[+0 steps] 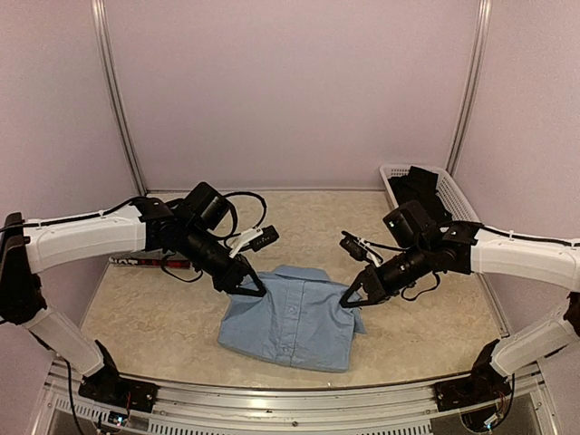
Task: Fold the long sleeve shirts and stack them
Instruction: Fold the 2/3-rectangle-folded shirt at the center of the board.
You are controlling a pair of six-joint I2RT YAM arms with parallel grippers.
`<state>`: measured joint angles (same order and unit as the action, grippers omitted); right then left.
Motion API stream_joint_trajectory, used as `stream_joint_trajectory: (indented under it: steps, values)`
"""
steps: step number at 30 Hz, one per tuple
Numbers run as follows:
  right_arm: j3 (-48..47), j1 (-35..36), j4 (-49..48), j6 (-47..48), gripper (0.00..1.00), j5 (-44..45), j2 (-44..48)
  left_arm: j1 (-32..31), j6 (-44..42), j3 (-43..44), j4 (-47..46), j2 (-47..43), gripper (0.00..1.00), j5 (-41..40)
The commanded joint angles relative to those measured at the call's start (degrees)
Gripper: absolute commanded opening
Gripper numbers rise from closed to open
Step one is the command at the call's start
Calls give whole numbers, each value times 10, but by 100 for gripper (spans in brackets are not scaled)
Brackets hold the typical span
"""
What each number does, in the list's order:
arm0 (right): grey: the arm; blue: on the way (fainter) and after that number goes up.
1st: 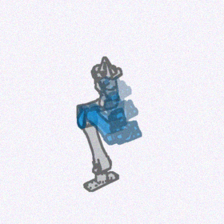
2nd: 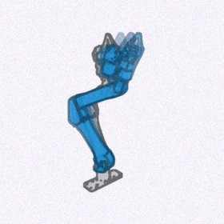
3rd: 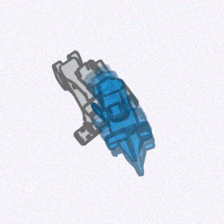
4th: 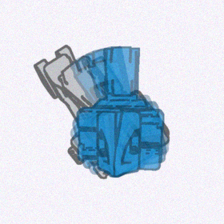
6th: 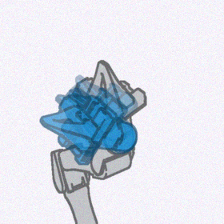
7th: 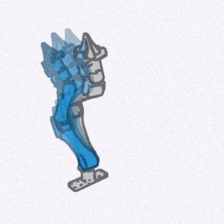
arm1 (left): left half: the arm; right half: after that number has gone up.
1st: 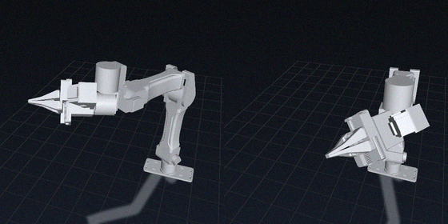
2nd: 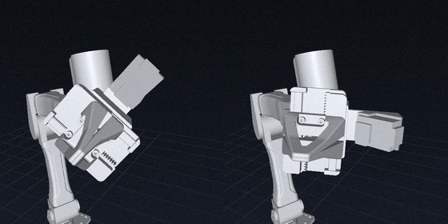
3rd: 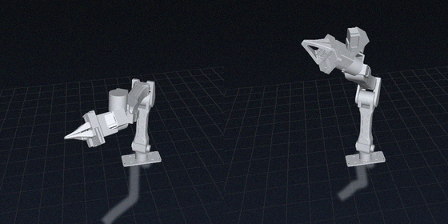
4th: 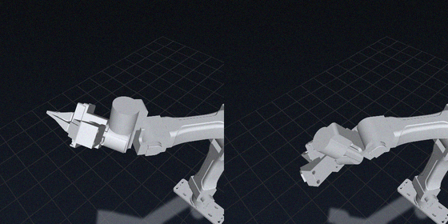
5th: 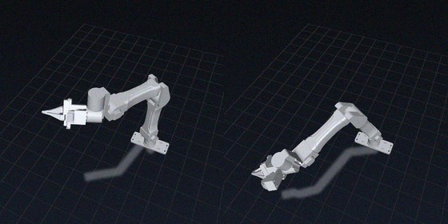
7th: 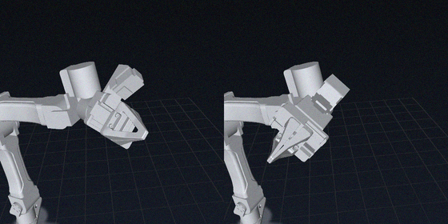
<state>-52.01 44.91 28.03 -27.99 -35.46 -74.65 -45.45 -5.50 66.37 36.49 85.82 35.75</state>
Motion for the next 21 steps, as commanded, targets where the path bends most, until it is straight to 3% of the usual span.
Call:
stream_joint_trajectory:
  steps: [1, 11, 15, 21]
  values:
    - [-27, -55, -4, 41, 0, -61, -41, 34, 37, 27, -62, 65, 0, 42]
    - [-58, -132, -50, 73, 0, -114, -146, 92, 115, 87, -136, 217, 0, 36]
    - [-70, -161, -79, 83, 5, -119, -197, 110, 138, 91, -175, 253, 0, 25]
    - [-118, -183, -66, 107, 15, -56, -267, 116, 155, 114, -218, 305, 5, -4]
